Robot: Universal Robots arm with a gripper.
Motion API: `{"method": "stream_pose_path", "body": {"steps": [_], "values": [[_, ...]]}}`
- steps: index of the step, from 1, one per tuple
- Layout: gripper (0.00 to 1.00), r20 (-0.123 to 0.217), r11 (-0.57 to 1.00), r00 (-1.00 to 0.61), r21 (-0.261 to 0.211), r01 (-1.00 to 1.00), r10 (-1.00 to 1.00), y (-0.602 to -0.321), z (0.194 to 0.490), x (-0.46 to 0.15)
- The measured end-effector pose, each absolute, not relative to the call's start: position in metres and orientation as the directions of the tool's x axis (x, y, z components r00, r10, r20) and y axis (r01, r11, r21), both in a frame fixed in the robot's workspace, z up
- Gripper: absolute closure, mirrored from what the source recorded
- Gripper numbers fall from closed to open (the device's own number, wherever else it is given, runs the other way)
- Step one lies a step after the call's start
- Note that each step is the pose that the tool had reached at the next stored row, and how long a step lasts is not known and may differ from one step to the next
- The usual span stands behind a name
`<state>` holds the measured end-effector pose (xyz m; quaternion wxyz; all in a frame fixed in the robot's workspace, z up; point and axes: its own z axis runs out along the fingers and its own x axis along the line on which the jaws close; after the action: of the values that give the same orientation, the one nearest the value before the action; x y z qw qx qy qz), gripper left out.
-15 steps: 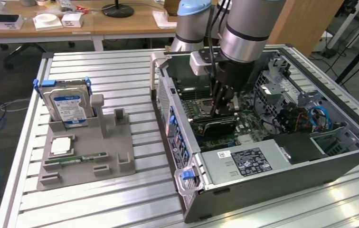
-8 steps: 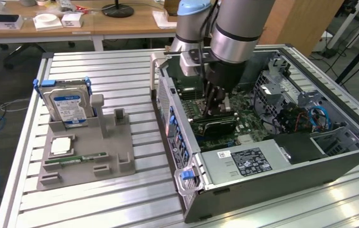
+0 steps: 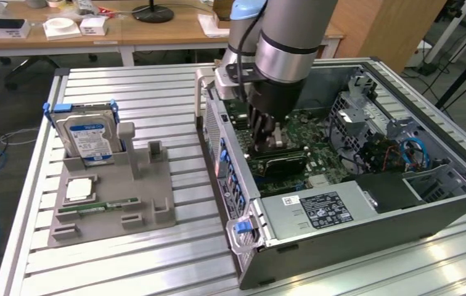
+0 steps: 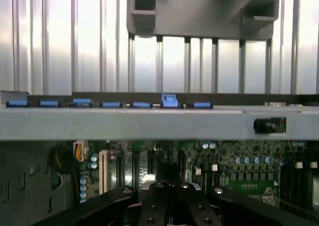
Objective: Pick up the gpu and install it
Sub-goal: 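Press down on the gpu until it lock into place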
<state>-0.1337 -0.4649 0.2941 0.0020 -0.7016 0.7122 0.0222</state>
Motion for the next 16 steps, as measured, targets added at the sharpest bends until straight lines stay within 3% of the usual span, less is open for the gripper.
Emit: {"method": "stream_pose_path", "body": {"steps": [16], "values": [[0.89,-0.034,0.015,-0.017,0.06,-0.998,-0.999,-0.463,0.301,-0.15]]}}
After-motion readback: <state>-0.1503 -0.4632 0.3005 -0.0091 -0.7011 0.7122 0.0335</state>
